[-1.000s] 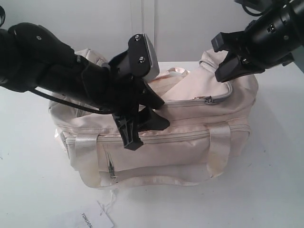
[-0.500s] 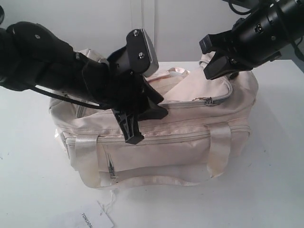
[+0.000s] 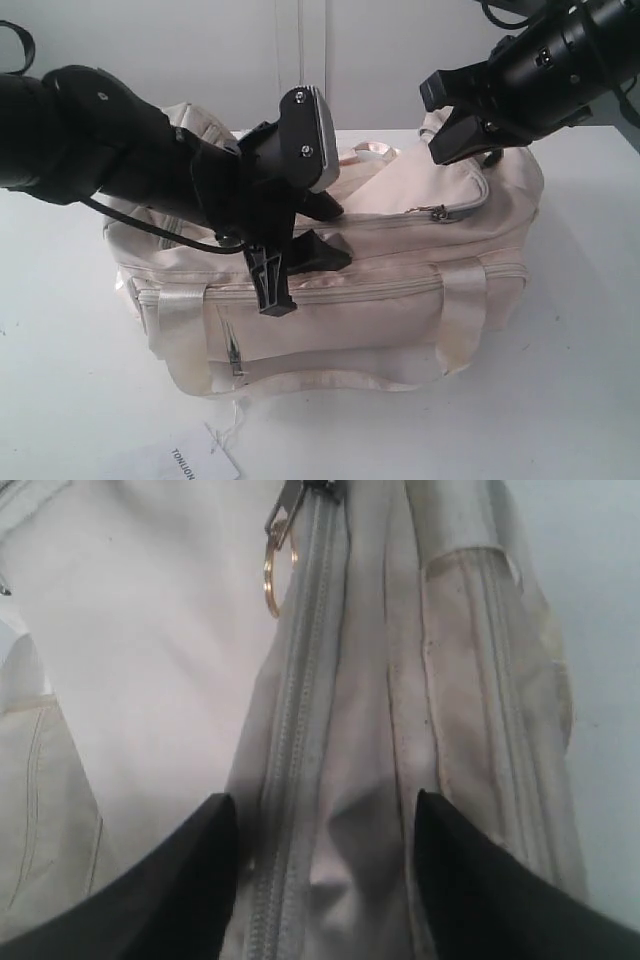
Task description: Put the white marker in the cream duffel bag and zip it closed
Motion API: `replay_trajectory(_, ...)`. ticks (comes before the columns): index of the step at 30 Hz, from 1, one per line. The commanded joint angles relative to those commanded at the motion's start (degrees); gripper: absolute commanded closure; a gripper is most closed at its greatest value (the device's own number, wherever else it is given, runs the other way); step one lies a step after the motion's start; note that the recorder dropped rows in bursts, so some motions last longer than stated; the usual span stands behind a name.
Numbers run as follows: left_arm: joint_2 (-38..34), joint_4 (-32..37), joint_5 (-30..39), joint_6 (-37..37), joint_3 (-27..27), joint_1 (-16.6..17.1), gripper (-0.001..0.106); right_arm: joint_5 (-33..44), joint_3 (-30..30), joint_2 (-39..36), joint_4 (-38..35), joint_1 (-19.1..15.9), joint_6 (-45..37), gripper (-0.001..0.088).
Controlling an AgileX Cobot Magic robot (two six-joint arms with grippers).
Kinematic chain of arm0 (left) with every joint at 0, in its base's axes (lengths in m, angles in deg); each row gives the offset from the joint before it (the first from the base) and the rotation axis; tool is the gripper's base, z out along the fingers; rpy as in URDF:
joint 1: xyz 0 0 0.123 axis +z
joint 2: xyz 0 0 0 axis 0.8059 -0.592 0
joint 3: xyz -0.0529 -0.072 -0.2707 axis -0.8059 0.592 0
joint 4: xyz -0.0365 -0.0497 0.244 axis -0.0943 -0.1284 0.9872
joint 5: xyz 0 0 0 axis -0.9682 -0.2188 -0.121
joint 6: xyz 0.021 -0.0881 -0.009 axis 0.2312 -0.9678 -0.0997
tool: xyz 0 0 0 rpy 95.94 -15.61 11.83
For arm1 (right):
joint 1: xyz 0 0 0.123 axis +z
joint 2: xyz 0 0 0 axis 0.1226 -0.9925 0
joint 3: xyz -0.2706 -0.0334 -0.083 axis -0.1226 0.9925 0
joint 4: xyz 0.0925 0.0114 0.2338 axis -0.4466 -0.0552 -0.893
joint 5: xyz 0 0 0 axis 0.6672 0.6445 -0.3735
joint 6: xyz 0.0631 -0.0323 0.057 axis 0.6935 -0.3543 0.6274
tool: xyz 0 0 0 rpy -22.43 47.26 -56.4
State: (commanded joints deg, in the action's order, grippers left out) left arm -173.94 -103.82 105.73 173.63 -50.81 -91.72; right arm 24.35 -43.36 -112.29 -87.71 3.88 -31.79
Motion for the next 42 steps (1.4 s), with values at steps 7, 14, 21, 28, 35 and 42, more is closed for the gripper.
replay_trajectory(7,0.80,0.00,6.53,0.27,0.00,0.00,0.103,2.49,0.10,-2.70,0.09,2.18,-0.67,0.0758)
replay_trajectory(14,2.48,0.00,9.81,2.56,0.00,0.00,0.105,4.33,-0.01,-3.53,4.10,3.34,-3.83,0.0573)
replay_trajectory(21,2.48,0.23,9.81,2.56,0.00,0.00,0.105,5.11,-0.01,-4.61,5.94,3.34,-5.76,0.0469)
replay_trajectory(28,2.48,0.24,9.71,2.56,0.00,0.00,0.105,4.76,-0.01,-6.51,2.44,3.34,-5.76,0.0389)
replay_trajectory(35,2.48,0.24,9.48,2.56,0.00,0.00,0.105,6.84,-0.01,-7.95,7.27,6.05,-5.86,0.0406)
replay_trajectory(42,2.48,0.24,9.34,2.56,0.00,0.00,0.105,4.35,-0.23,-8.24,10.71,6.69,-4.79,0.0812)
